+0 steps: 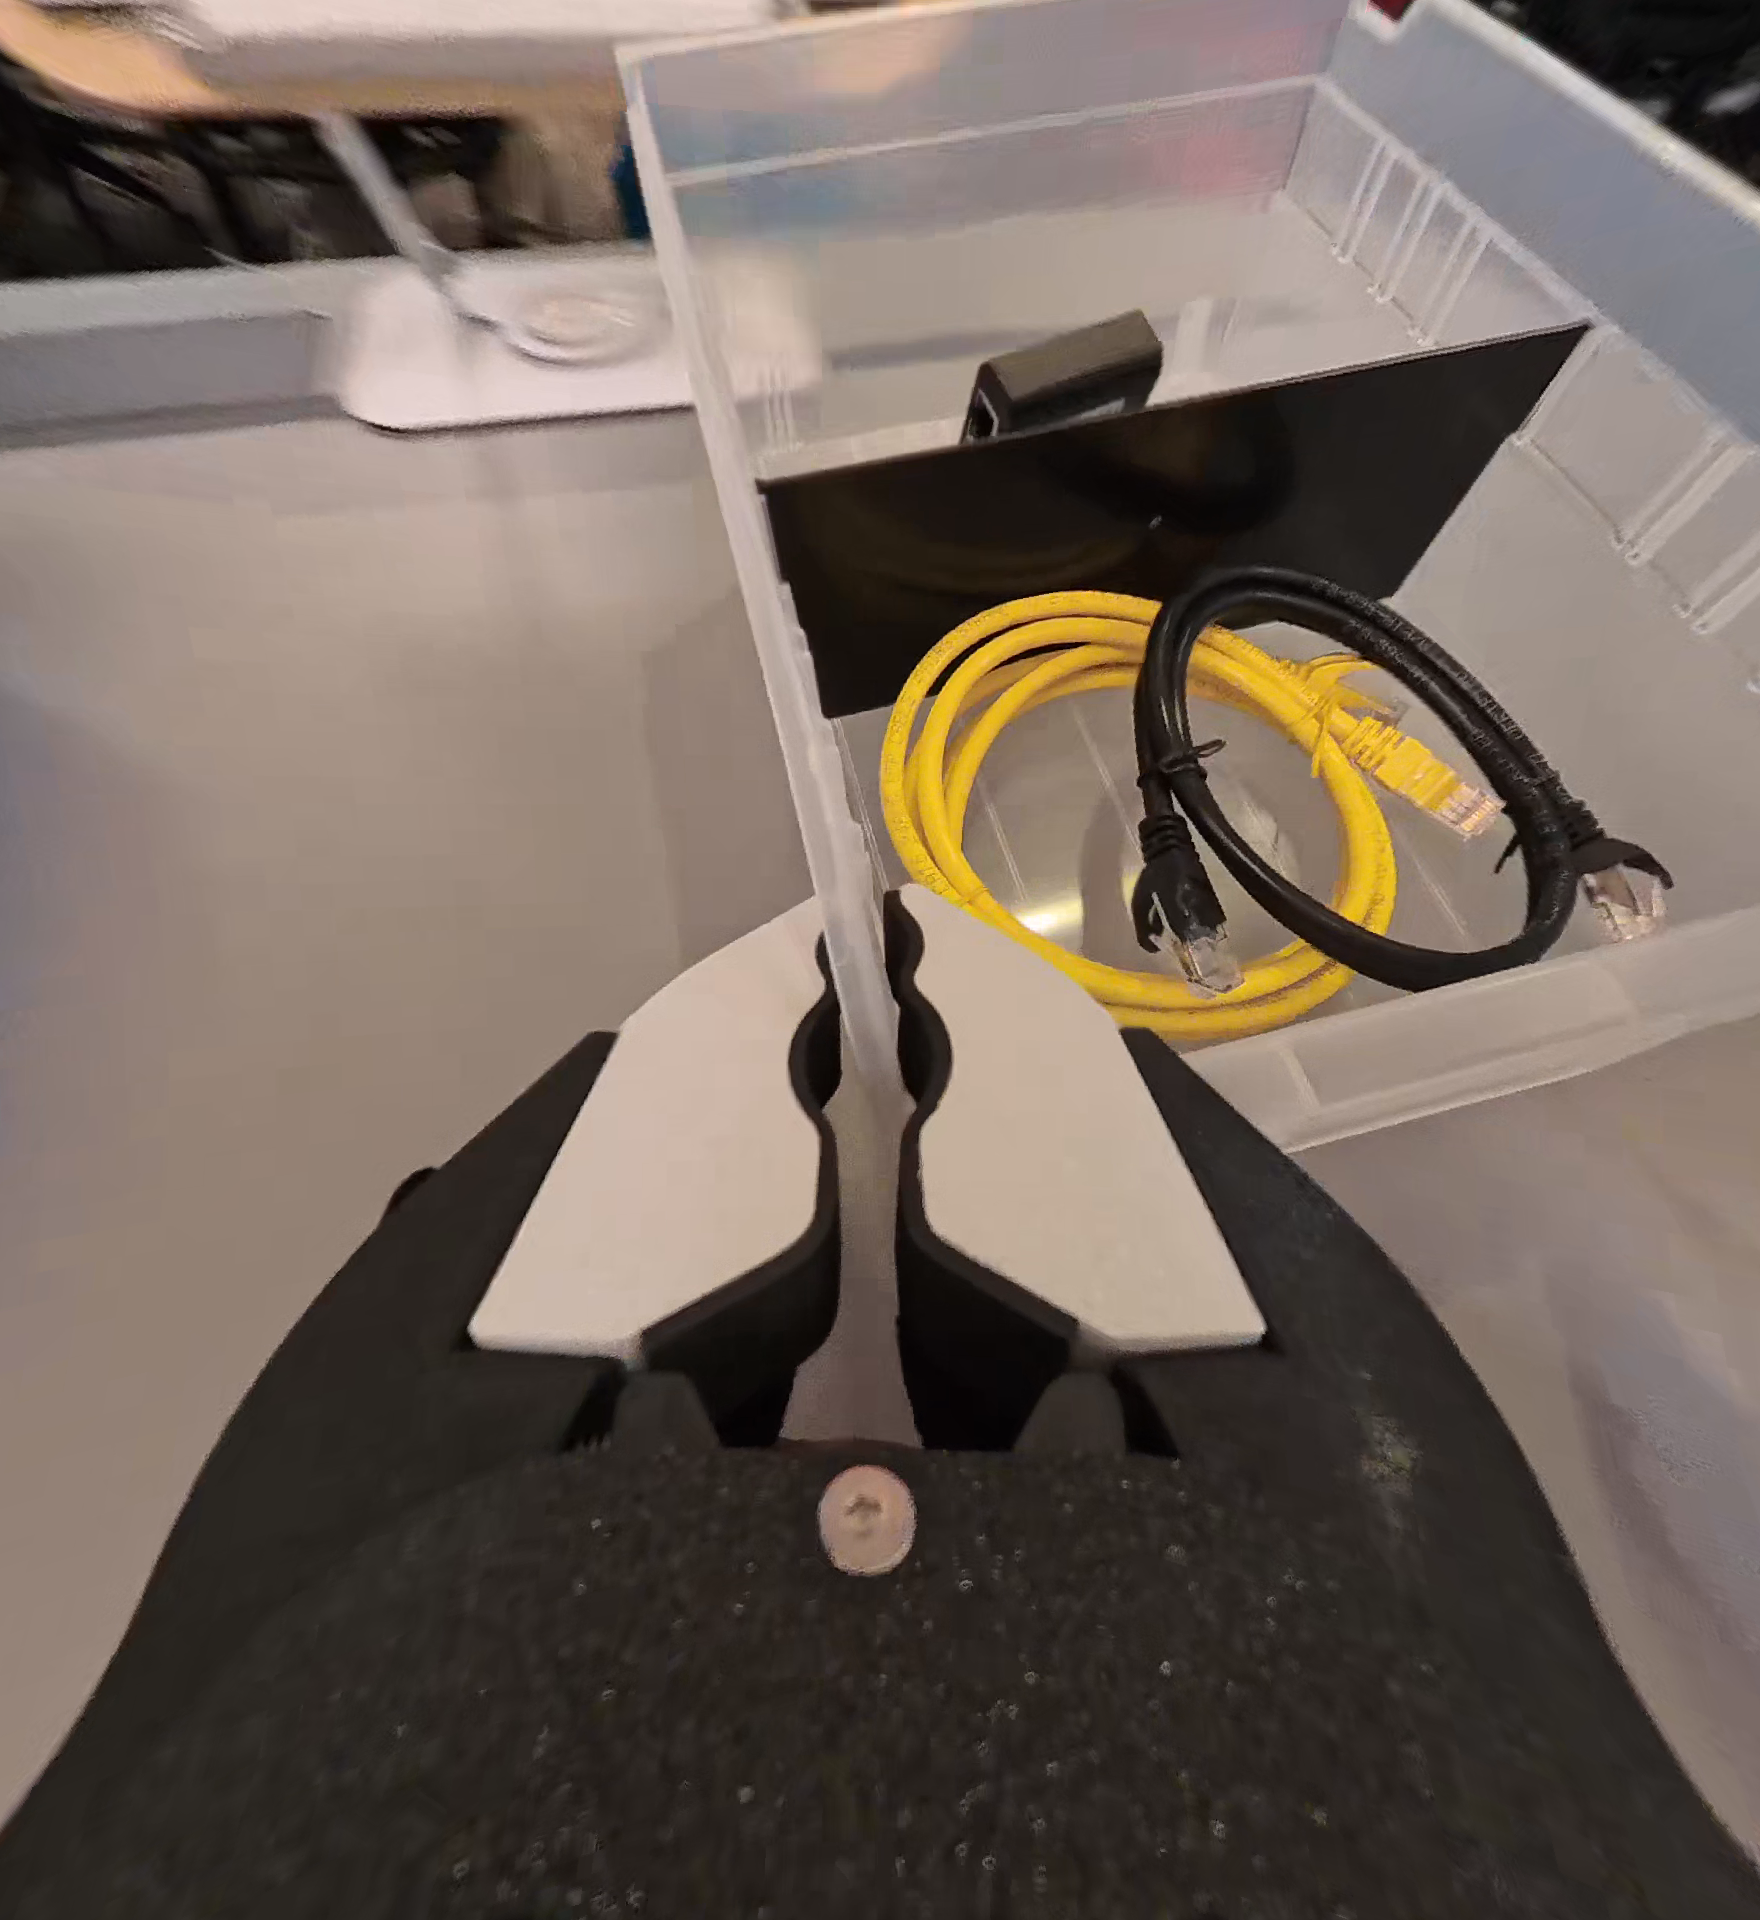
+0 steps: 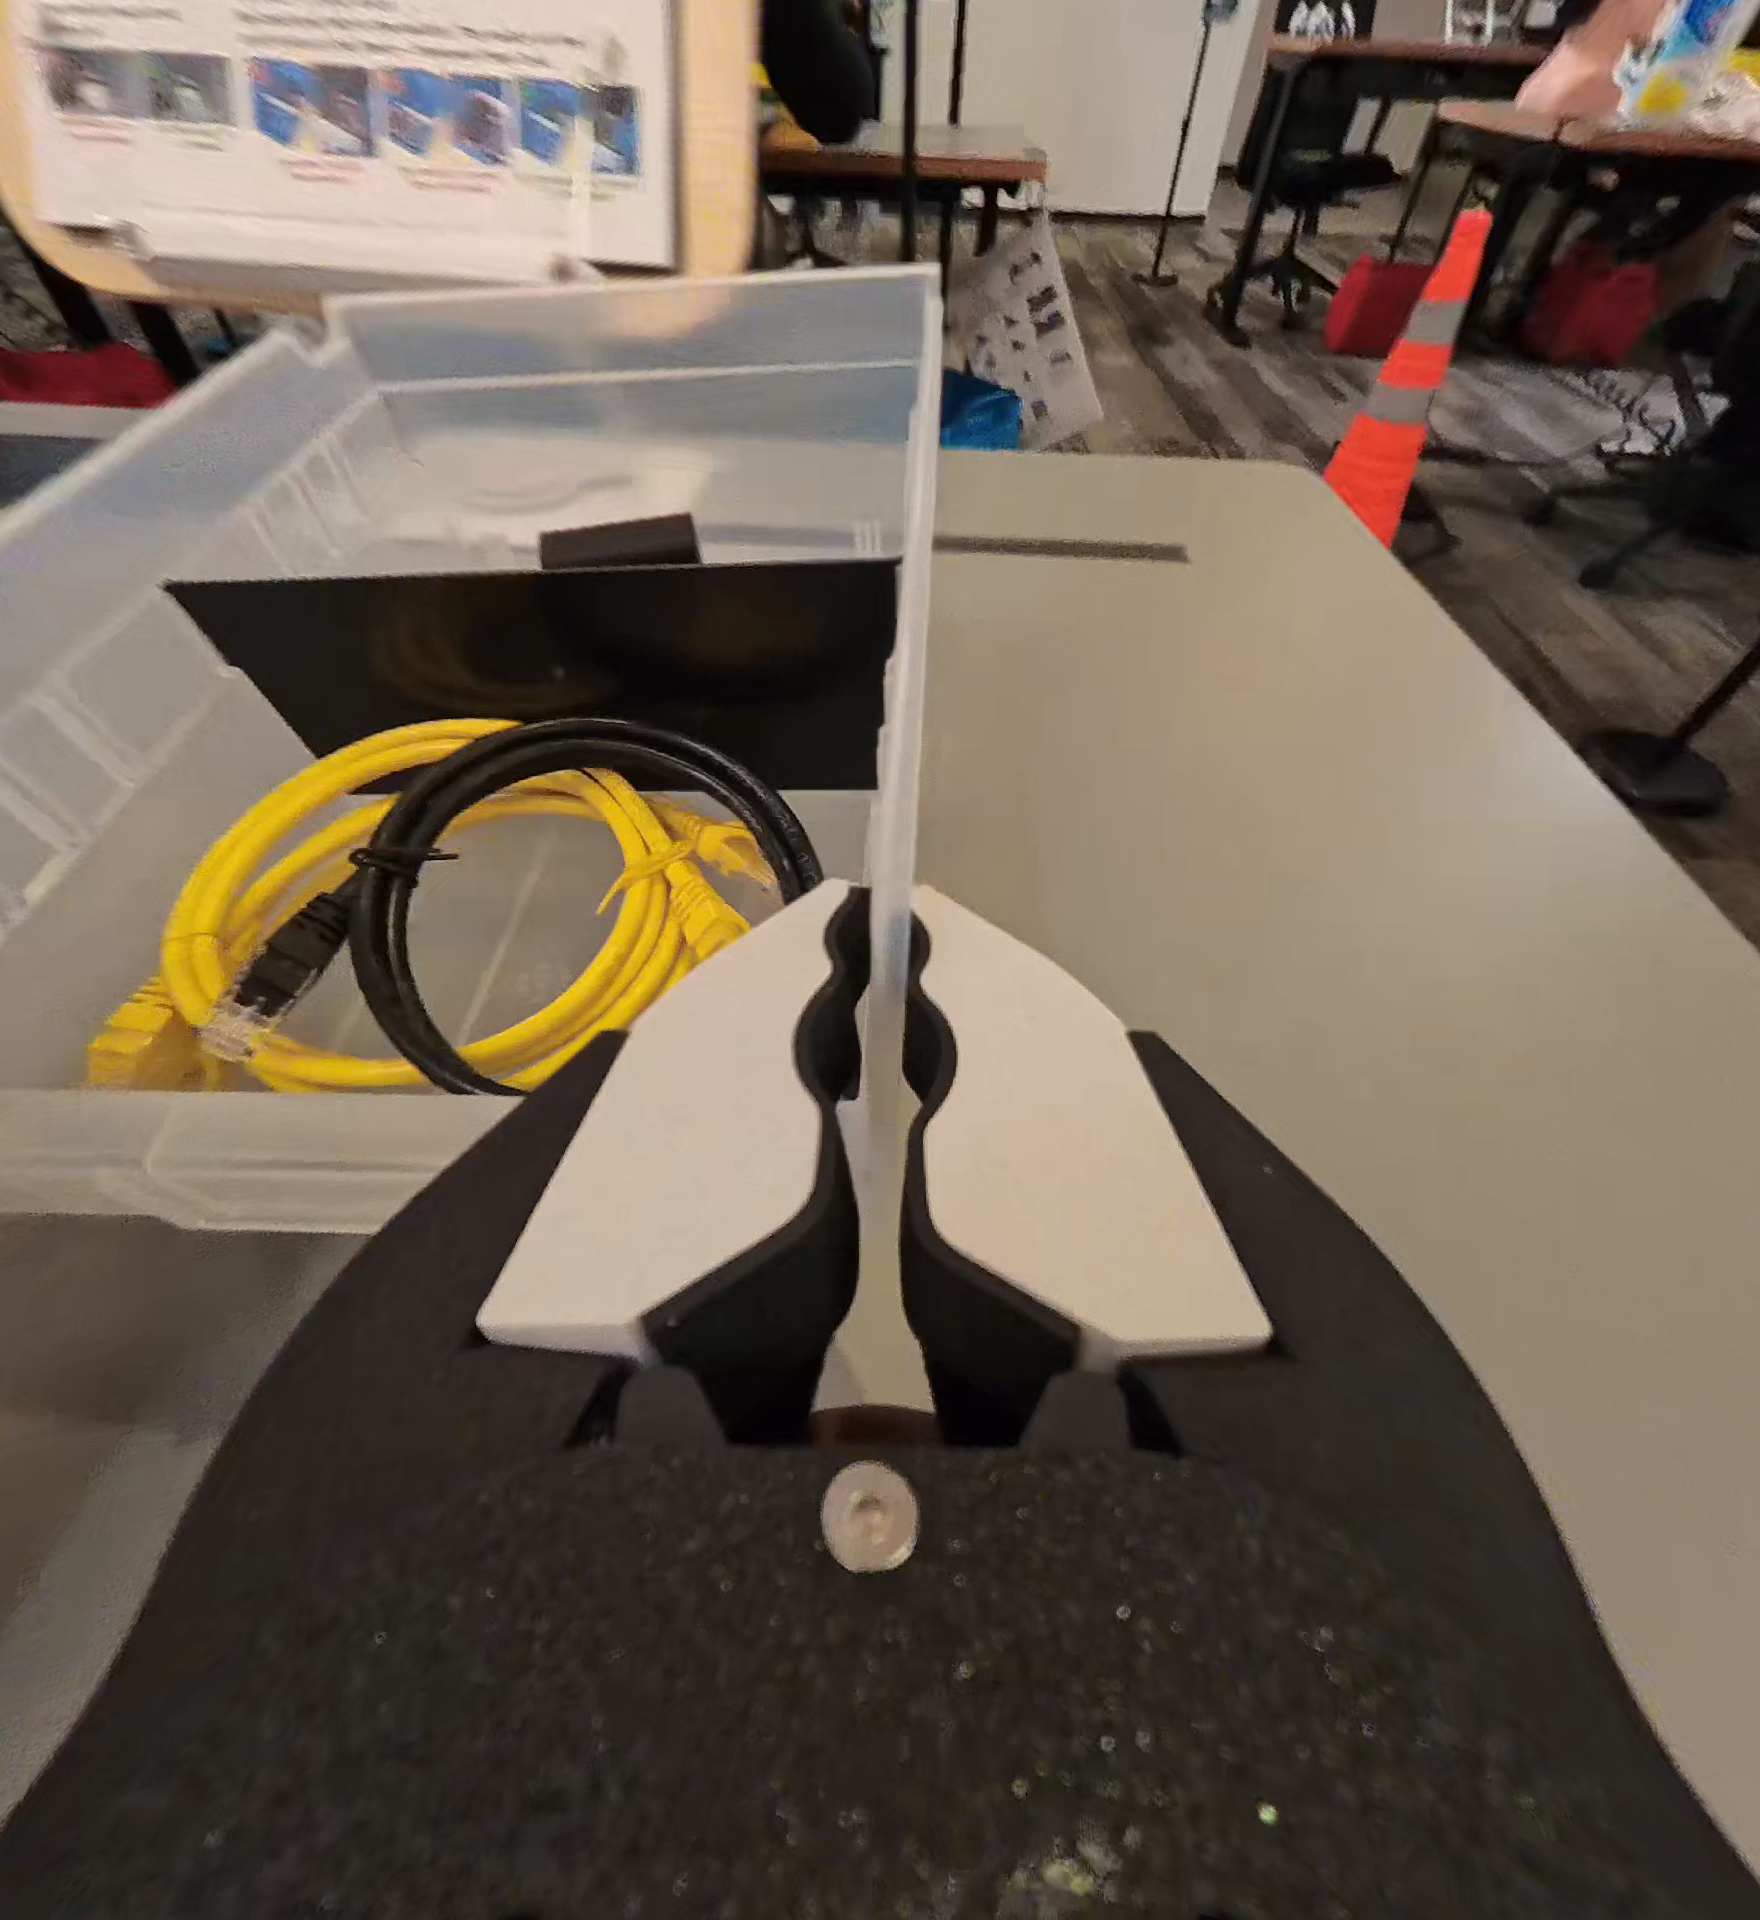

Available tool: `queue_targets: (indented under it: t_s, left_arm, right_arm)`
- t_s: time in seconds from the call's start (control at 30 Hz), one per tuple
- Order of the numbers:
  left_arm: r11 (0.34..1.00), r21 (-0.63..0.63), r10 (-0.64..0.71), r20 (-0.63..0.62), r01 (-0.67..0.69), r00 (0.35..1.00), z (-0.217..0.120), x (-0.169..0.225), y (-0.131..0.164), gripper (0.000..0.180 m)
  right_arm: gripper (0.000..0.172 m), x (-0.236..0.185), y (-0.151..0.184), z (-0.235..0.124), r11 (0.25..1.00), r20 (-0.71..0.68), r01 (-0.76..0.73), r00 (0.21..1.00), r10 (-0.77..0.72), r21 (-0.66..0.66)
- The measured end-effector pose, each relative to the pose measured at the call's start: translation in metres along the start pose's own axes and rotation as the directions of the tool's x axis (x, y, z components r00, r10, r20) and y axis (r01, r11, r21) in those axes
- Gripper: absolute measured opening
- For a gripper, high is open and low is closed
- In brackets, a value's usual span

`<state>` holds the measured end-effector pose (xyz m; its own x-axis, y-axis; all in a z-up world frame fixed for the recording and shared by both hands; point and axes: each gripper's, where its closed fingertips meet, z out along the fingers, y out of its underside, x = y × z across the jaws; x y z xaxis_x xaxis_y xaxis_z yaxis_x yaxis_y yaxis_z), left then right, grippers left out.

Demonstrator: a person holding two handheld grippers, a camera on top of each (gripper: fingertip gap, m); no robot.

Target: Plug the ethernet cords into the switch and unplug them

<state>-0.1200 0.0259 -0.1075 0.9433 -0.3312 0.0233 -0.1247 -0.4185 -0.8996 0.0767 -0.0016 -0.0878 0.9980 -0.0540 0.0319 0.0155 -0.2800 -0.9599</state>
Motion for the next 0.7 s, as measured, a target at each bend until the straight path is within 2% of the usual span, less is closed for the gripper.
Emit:
queue_targets:
  t_s: [0.1,0.17,0.33,0.47,0.53,0.57,0.67,0.7]
  left_arm:
    - [0.999,0.035,-0.029,0.117,0.025,0.993,-0.026,-0.064,-0.009,0.004]
    - [1.000,0.023,-0.016,0.169,0.012,0.985,-0.038,-0.104,-0.009,0.004]
    - [0.999,-0.028,-0.026,0.209,0.033,0.978,-0.045,-0.165,0.011,0.003]
    - [0.992,-0.085,-0.072,0.192,0.089,0.979,-0.038,-0.184,0.039,0.004]
    - [0.994,-0.066,-0.070,0.175,0.083,0.982,-0.037,-0.185,0.040,0.006]
    - [0.994,-0.077,-0.070,0.154,0.083,0.986,-0.037,-0.183,0.040,0.011]
    - [0.983,-0.136,-0.125,0.016,0.126,0.992,-0.046,-0.161,0.037,0.049]
    - [0.982,-0.133,-0.134,-0.004,0.132,0.991,-0.056,-0.159,0.031,0.051]
  right_arm:
    - [0.002,-0.065,-0.013,0.013,0.998,0.088,-0.060,0.994,0.057,0.034]
    - [0.003,-0.107,-0.014,0.020,0.998,0.128,-0.051,0.991,0.045,0.042]
    - [0.004,-0.175,0.006,0.030,1.000,0.162,0.024,0.987,-0.021,-0.017]
    - [0.004,-0.197,0.020,0.041,0.994,0.226,0.068,0.973,-0.048,-0.081]
    - [0.007,-0.201,0.022,0.045,0.993,0.242,0.096,0.967,-0.078,-0.063]
    - [0.012,-0.203,0.022,0.045,0.993,0.256,0.111,0.962,-0.096,-0.046]
    - [0.023,-0.207,0.023,0.038,0.990,0.345,0.135,0.932,-0.113,-0.040]
    - [0.024,-0.205,0.021,0.034,0.990,0.365,0.139,0.923,-0.119,-0.029]
